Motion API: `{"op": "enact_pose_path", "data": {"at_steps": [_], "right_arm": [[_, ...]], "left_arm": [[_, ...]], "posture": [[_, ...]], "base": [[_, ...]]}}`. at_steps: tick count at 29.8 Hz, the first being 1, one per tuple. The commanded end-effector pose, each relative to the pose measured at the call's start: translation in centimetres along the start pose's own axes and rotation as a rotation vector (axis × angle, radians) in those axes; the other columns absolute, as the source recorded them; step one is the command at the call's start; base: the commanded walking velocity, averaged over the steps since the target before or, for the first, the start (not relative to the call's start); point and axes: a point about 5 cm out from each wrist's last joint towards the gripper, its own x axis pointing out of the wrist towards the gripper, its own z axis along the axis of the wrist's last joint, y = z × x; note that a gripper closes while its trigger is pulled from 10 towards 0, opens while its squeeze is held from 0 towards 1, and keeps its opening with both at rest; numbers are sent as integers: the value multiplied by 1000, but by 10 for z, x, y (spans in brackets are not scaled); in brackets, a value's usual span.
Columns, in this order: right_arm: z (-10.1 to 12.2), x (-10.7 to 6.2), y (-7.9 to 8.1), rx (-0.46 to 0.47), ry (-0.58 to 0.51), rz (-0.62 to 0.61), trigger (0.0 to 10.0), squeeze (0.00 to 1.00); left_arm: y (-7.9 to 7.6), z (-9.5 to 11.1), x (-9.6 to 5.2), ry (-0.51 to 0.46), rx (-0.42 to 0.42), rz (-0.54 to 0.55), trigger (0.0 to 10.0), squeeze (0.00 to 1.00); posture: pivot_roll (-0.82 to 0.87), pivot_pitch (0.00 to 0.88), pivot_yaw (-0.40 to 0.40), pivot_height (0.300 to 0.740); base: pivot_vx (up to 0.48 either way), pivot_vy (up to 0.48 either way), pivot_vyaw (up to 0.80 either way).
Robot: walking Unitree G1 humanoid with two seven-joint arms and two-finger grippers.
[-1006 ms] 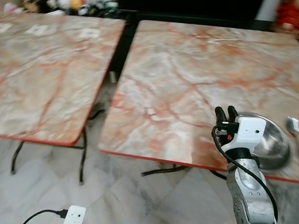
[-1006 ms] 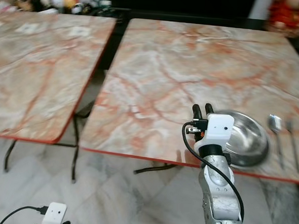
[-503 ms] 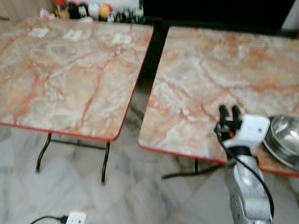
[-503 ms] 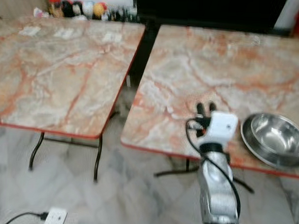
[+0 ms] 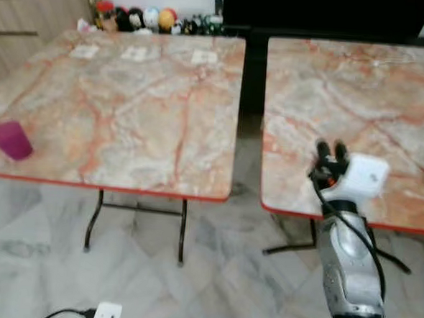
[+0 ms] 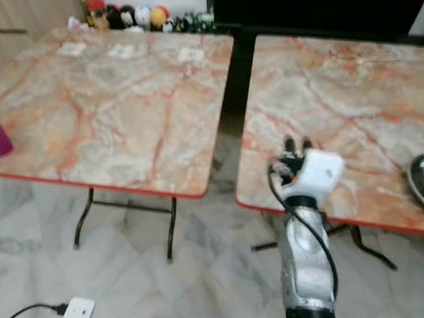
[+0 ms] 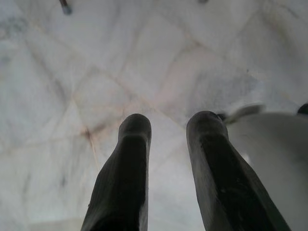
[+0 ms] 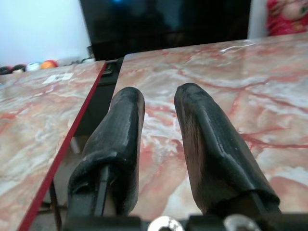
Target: Setting the table
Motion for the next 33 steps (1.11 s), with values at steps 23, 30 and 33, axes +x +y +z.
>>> {"op": "enact_pose_path", "data": {"at_steps": [23, 30, 33], "right_arm": [[4, 8, 9, 36, -34, -8, 10000, 0], [1, 8, 10, 42, -26, 3, 10000, 871], [1, 8, 10, 49, -25, 4, 10000, 1000]], "left_arm": [[2, -9, -3, 26, -11, 22, 10000, 0], [0, -11, -3, 28, -17, 26, 10000, 0], [0, -11, -3, 28, -18, 26, 10000, 0]], "posture": [[-34, 0, -8, 740], [-28, 0, -15, 740], [-27, 0, -14, 740]], "base": [[0, 480, 0], [0, 480, 0], [0, 480, 0]]}}
